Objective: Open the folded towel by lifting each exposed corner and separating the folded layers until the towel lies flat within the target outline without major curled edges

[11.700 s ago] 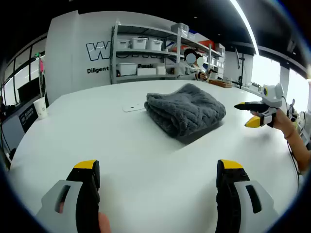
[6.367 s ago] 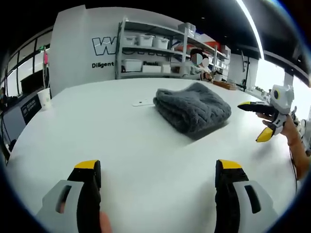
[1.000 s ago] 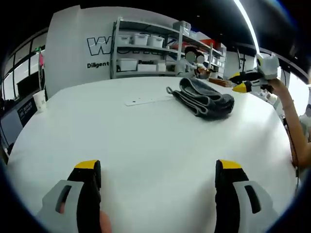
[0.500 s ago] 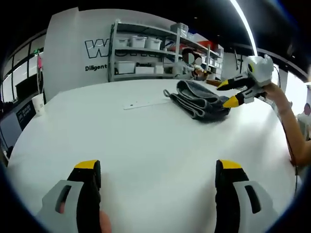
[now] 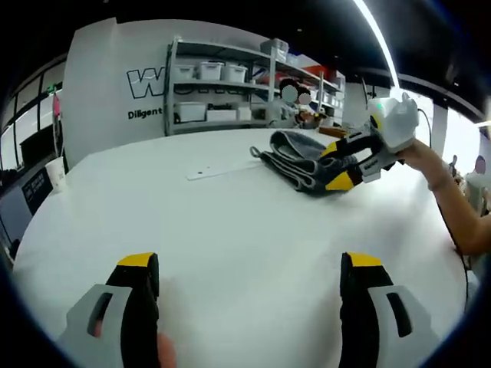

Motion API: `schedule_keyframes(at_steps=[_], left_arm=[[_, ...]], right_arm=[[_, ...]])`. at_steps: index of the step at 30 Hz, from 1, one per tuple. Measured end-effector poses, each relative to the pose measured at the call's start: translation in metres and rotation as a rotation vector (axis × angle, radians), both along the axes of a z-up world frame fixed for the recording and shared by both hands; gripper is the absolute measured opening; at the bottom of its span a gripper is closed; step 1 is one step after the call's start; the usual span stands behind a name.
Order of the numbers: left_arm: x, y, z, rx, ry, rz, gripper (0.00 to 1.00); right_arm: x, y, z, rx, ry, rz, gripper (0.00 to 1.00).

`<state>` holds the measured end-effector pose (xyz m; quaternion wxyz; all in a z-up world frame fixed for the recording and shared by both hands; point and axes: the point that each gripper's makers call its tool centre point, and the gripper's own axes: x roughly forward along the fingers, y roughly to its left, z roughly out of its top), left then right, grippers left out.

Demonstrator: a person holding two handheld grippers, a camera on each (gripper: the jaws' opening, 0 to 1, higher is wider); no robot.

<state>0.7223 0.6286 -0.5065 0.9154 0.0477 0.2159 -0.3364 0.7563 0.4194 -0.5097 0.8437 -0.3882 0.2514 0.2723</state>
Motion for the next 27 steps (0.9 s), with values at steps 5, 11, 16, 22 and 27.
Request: schedule_keyframes(at_steps=[5, 11, 16, 22, 27], left_arm=[[0.001, 0.001, 0.0, 0.002, 0.002, 0.004, 0.96], [0.001, 0.001, -0.002, 0.006, 0.005, 0.004, 0.96], [0.001, 0.001, -0.002, 0.009, 0.007, 0.006, 0.96], [0.002, 0.004, -0.003, 0.012, 0.011, 0.014, 0.98], [0.002, 0.003, -0.005, 0.013, 0.017, 0.014, 0.99]], right_arm=[[0.004, -0.004, -0.001, -0.006, -0.035, -0.012, 0.18], [0.006, -0.006, 0.005, 0.059, -0.033, -0.028, 0.09], [0.007, -0.009, 0.016, 0.134, -0.04, -0.048, 0.06], [0.008, -0.015, 0.039, 0.215, -0.099, -0.058, 0.05], [0.01, -0.034, 0.066, 0.291, -0.179, -0.111, 0.05]])
